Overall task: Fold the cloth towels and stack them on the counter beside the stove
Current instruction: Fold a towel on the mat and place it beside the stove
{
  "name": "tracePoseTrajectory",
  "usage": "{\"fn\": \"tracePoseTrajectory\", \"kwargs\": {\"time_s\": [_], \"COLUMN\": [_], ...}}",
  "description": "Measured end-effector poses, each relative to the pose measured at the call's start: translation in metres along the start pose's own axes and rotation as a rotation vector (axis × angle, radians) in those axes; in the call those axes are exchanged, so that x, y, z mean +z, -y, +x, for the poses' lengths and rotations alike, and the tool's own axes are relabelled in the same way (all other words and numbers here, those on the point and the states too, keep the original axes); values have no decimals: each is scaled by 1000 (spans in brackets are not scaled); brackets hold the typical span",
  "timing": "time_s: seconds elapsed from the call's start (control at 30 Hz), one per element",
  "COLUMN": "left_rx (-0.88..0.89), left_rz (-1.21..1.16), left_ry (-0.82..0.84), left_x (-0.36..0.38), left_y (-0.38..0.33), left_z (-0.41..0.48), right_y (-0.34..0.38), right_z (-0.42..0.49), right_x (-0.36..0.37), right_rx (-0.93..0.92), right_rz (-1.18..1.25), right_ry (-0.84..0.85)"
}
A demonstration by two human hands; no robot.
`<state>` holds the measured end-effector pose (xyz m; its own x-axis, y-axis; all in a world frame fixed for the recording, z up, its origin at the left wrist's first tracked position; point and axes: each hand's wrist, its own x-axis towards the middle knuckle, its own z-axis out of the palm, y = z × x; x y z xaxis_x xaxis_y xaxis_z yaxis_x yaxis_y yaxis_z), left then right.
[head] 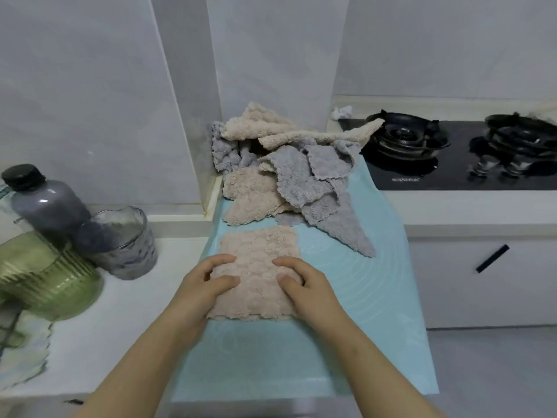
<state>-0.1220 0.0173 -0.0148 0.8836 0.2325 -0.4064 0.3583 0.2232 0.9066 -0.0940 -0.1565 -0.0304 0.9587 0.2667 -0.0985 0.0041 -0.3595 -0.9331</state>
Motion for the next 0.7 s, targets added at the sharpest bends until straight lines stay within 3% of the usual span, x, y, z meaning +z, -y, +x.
{"fn": "tracePoseTrajectory", "kwargs": {"time_s": [0.13, 0.2, 0.5, 0.6, 0.7], "left_rx": [-118, -144, -455, -432, -272], "left_rz": [-48, -59, -192, -175, -86], "left_ry": [-148, -136, 377, 421, 437], "left_x": [6, 10, 90, 142, 210], "left_y": [-7, -13, -53, -58, -59], "left_z": [-6, -11, -11, -12, -18], "right_y": [17, 24, 38, 33, 18], "right_z": [-10, -19, -40, -49, -62], "right_x": [-4, -8, -97, -144, -197], "right_rx": [133, 184, 235, 254, 286], "right_rz": [146, 194, 384, 518, 600], "right_ry": [-2, -66, -294, -342, -401]}}
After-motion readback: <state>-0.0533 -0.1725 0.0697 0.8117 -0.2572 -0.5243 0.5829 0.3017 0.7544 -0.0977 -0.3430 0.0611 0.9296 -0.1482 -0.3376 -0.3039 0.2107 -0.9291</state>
